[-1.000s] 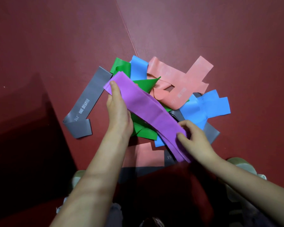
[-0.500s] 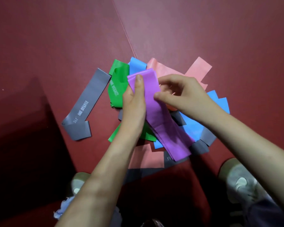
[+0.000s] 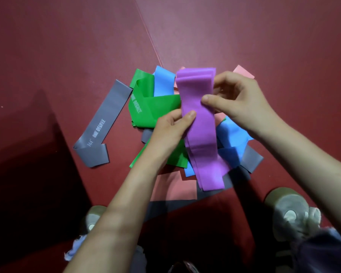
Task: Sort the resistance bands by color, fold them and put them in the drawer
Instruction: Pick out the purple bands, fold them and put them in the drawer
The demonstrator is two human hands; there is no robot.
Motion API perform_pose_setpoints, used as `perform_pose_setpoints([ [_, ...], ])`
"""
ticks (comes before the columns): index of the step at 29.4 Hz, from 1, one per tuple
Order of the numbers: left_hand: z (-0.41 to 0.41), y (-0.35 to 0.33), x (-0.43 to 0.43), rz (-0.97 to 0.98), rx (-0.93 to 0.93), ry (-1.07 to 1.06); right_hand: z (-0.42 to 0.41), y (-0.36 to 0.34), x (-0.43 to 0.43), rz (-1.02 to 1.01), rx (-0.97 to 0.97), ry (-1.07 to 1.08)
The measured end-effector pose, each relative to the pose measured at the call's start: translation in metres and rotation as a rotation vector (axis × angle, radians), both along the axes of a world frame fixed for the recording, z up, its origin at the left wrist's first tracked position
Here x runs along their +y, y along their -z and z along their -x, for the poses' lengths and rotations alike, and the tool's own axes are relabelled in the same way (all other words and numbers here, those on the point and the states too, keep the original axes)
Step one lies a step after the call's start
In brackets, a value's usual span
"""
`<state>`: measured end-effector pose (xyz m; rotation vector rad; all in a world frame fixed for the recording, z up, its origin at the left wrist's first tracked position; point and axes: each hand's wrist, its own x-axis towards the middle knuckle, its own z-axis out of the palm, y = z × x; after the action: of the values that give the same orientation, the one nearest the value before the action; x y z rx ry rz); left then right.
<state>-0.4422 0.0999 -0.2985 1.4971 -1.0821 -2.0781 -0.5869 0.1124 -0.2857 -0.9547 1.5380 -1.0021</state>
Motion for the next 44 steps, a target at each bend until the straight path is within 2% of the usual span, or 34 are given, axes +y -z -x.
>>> perform_pose_setpoints([
  [4, 0.000, 0.005, 0.001, -0.095, -0.006, -0.102, 0.002, 0.002, 0.005, 0.097, 0.216, -0.158],
  [10, -0.005, 0.007, 0.000, -0.359, 0.022, -0.231, -0.002, 0.005, 0.014, 0.376, 0.734, -0.411],
  [13, -0.007, 0.006, -0.002, -0.476, 0.078, -0.259, -0.007, 0.007, 0.020, 0.378, 0.738, -0.506],
  [17, -0.015, 0.009, -0.001, -0.610, 0.156, -0.224, -0.001, 0.012, 0.024, 0.304, 0.608, -0.482],
  [24, -0.011, 0.004, -0.004, -0.508, 0.263, -0.277, 0.000, 0.008, 0.022, 0.363, 0.789, -0.504],
  [27, -0.006, 0.000, -0.001, -0.432, 0.297, -0.206, 0.000, 0.007, 0.019, 0.342, 0.837, -0.504],
  [30, -0.004, 0.002, 0.000, -0.351, 0.204, -0.188, -0.001, 0.013, 0.024, 0.356, 0.814, -0.486],
  [32, -0.005, 0.004, 0.001, -0.328, 0.156, -0.220, -0.004, 0.016, 0.028, 0.337, 0.751, -0.402],
  [34, -0.007, 0.005, 0.000, -0.293, 0.114, -0.267, -0.009, 0.014, 0.026, 0.148, 0.487, -0.217],
  [36, -0.009, 0.006, -0.003, -0.224, 0.096, -0.301, -0.014, 0.006, 0.021, -0.134, 0.065, -0.056],
  [37, -0.010, 0.007, -0.004, -0.182, 0.094, -0.308, -0.013, 0.004, 0.020, -0.265, -0.115, -0.049],
  [38, -0.009, 0.007, -0.004, -0.140, 0.095, -0.309, -0.011, 0.004, 0.019, -0.343, -0.202, -0.121],
  [41, -0.007, 0.007, -0.002, -0.021, 0.081, -0.311, -0.011, 0.006, 0.024, -0.420, -0.210, -0.254],
  [44, -0.002, 0.008, 0.003, 0.056, 0.072, -0.336, -0.010, 0.011, 0.025, -0.400, -0.286, -0.164],
])
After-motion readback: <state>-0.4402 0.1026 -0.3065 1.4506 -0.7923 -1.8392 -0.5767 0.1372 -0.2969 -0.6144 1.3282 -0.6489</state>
